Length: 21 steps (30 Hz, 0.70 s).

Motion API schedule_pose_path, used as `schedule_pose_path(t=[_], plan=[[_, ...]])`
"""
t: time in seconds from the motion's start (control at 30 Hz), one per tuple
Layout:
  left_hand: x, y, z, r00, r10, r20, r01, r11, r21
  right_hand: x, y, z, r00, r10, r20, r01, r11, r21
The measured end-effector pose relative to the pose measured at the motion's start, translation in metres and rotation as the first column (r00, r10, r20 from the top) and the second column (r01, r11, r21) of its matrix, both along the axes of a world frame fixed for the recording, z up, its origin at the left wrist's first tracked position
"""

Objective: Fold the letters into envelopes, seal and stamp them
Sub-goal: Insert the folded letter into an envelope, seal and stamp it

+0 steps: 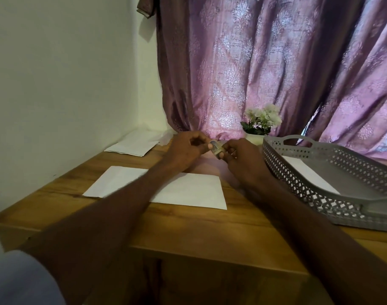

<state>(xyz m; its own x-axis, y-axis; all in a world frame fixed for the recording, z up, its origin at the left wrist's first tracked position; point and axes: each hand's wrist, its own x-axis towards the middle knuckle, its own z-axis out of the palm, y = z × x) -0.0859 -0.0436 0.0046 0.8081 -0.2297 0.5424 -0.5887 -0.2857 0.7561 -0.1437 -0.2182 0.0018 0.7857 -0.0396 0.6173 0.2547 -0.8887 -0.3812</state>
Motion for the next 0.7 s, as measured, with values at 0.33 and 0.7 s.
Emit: schedule_pose_path(t=[0.33,0.7], plan=[[-0.002,0.005,0.001,0.999,0.012,-0.038,-0.015,0.997,-0.080,-0.014,-0.006,0.000,0.967,-0.246,-0.067,0.228,0.951,-0.209],[-0.008,0.000,0.001,0.997,-0.043,-0.071,0.044,0.999,0.007,-0.019,-0.009,0.005,0.940,-0.340,0.006,0.336,0.926,-0.172]])
